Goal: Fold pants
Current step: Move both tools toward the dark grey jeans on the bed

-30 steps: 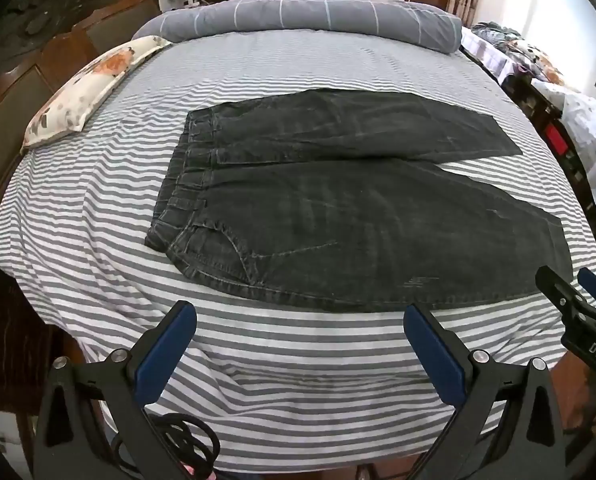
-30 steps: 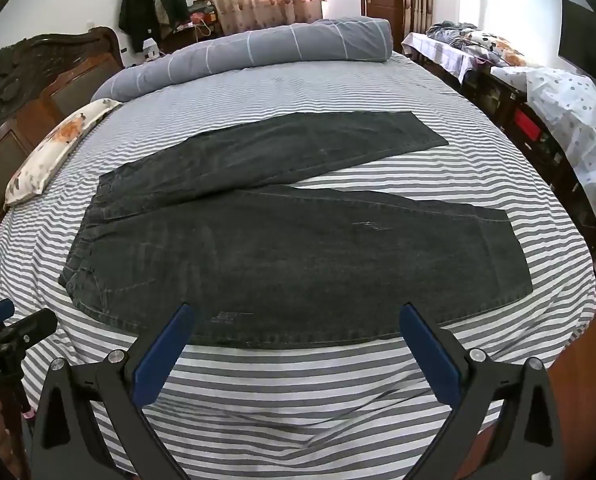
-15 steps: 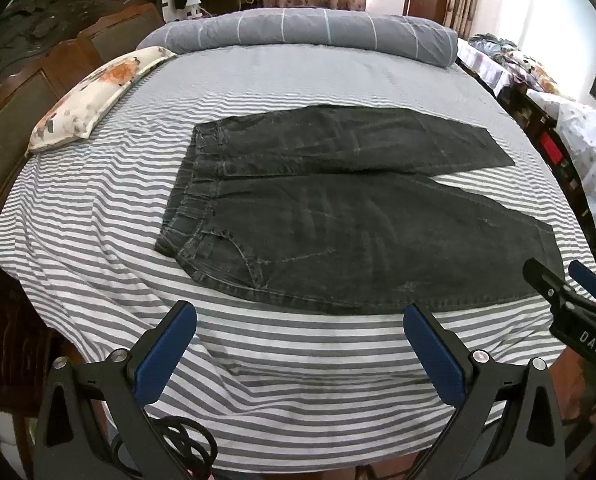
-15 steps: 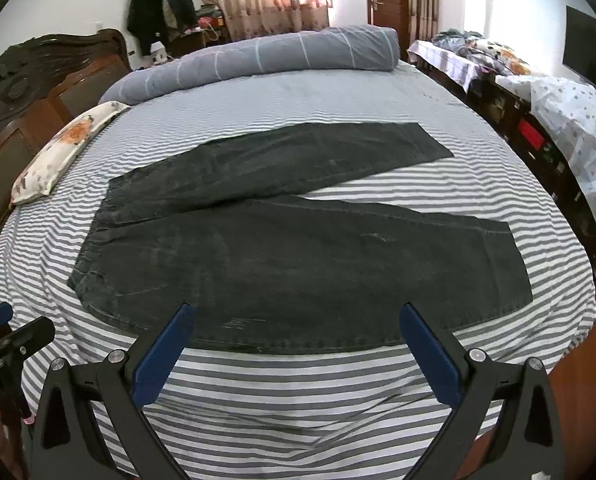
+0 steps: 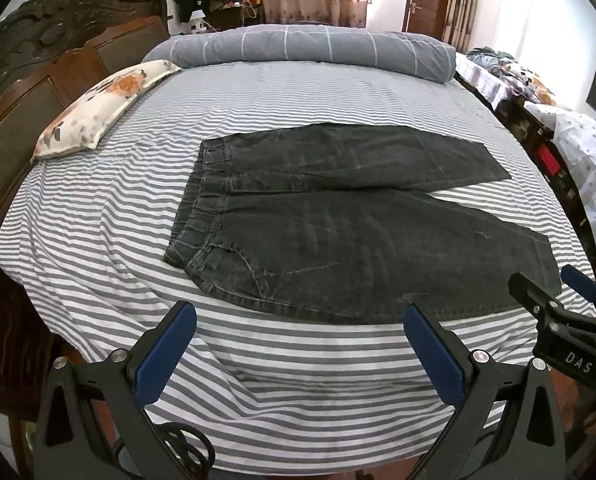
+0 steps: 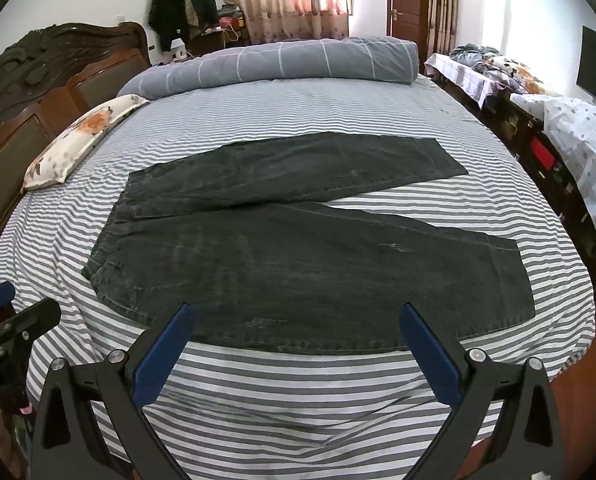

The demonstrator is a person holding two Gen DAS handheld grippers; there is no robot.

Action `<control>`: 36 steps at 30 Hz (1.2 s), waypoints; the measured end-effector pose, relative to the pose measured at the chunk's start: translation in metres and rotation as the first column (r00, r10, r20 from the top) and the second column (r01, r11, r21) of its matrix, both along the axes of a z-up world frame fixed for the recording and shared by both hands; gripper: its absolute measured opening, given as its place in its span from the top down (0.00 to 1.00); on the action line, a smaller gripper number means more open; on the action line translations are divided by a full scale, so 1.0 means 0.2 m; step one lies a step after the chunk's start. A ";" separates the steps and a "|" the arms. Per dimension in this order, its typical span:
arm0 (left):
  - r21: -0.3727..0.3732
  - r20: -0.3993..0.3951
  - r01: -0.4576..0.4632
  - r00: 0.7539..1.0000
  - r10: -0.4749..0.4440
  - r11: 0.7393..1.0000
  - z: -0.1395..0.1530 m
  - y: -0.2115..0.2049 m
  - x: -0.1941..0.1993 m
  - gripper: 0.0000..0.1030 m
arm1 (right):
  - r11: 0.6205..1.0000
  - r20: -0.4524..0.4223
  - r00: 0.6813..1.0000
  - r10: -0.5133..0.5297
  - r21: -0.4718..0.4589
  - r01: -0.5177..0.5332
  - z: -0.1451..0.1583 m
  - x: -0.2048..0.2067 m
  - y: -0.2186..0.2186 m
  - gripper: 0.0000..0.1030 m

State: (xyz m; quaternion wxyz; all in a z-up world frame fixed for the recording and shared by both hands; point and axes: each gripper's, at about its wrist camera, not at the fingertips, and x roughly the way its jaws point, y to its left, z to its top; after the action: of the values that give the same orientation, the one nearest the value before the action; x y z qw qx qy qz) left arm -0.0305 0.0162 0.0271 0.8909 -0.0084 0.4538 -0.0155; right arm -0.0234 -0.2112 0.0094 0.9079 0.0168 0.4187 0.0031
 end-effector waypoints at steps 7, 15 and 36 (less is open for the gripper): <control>-0.012 -0.003 -0.022 1.000 0.022 1.000 -0.04 0.03 -0.01 0.00 | 1.000 -0.016 1.000 0.018 -0.015 -0.018 -0.01 -0.04 0.05 0.00; 0.002 0.023 -0.018 1.000 0.018 1.000 -0.03 0.05 -0.02 0.00 | 0.999 0.003 1.000 0.029 -0.044 -0.029 0.02 -0.06 0.10 0.00; 0.015 0.031 -0.020 0.999 0.020 1.000 -0.03 0.06 -0.01 0.00 | 0.999 0.003 0.999 0.032 -0.040 -0.032 0.03 -0.06 0.11 0.00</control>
State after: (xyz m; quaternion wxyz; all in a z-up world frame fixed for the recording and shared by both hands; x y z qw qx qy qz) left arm -0.0324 0.0278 0.0212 0.8979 -0.0059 0.4402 -0.0032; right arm -0.0352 -0.1888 0.0146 0.9087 -0.0081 0.4173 0.0094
